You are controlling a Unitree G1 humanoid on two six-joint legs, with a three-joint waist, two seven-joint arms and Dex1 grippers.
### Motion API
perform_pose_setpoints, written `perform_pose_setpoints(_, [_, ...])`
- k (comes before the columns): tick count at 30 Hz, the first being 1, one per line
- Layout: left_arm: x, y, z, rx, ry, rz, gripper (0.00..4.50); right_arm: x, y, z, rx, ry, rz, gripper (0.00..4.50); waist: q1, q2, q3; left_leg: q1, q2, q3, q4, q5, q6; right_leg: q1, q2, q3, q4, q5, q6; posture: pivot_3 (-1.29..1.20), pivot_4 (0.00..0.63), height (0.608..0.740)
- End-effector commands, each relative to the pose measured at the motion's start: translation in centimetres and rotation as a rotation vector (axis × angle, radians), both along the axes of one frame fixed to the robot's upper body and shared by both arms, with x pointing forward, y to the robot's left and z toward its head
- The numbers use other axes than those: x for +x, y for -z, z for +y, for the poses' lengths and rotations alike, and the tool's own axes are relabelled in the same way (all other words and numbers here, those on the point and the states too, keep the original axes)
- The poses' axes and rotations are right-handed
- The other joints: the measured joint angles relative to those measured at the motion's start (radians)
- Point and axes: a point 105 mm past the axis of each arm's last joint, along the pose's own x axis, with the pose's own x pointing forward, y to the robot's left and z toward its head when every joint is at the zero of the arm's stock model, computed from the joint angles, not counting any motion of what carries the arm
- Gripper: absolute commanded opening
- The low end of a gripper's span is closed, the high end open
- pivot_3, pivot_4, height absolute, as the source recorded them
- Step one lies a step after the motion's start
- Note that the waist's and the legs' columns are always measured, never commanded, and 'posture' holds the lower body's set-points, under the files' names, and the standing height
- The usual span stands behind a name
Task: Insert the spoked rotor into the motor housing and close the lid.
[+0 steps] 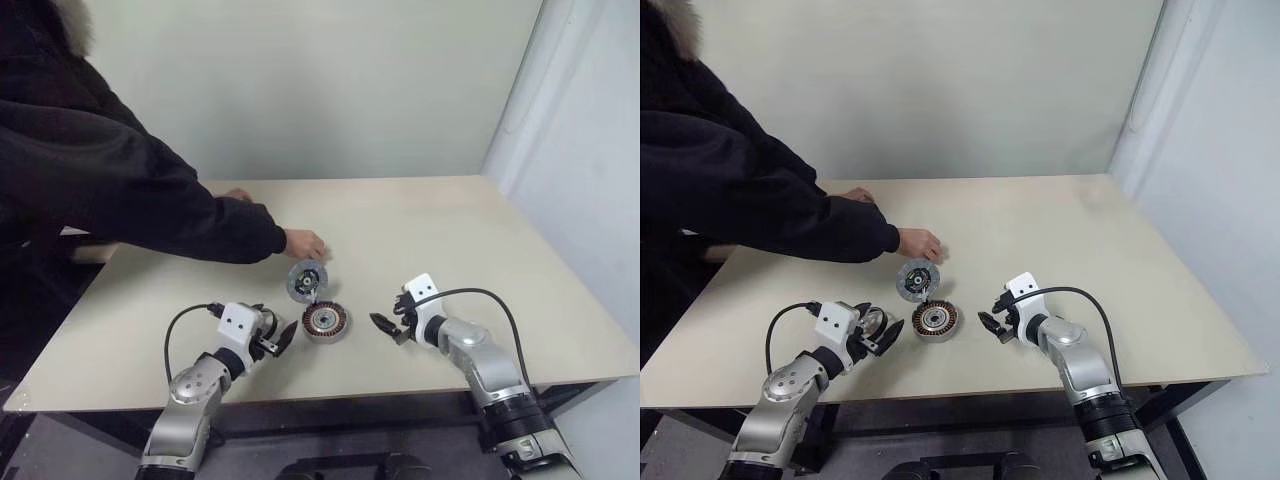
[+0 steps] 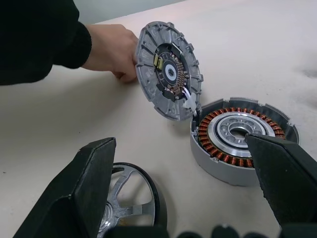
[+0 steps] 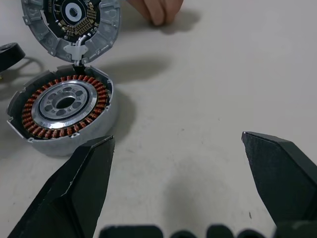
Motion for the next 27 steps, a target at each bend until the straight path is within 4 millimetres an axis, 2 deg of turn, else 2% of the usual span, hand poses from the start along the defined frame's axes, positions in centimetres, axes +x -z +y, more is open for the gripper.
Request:
perform_pose_setpoints(1, [0.4, -1.4, 0.0, 0.009, 0.010, -0.053, 4.50, 0.4, -1.9, -0.4, 0.028, 0.012, -0.058, 4.47, 0.000, 0.000, 0.000, 0.000, 0.000, 0.000, 0.000, 0.000, 0.000, 0.000, 0.000, 0.000, 0.000, 0.000, 0.000, 0.00, 0.000, 0.740])
perform_pose_setpoints(20, [0.4, -1.5, 0.1, 0.013, 0.018, -0.051, 4.50, -0.8, -0.9, -2.4, -0.019, 0.085, 0.041, 4.47, 0.000, 0.000, 0.000, 0.000, 0.000, 0.000, 0.000, 0.000, 0.000, 0.000, 0.000, 0.000, 0.000, 0.000, 0.000, 0.00, 0.000, 0.740])
perform_pose_setpoints(27, [0.4, -1.4, 0.1, 0.019, 0.032, -0.042, 4.50, -1.5, -0.7, -2.6, -0.055, 0.059, 0.080, 4.47, 0.000, 0.000, 0.000, 0.000, 0.000, 0.000, 0.000, 0.000, 0.000, 0.000, 0.000, 0.000, 0.000, 0.000, 0.000, 0.00, 0.000, 0.740])
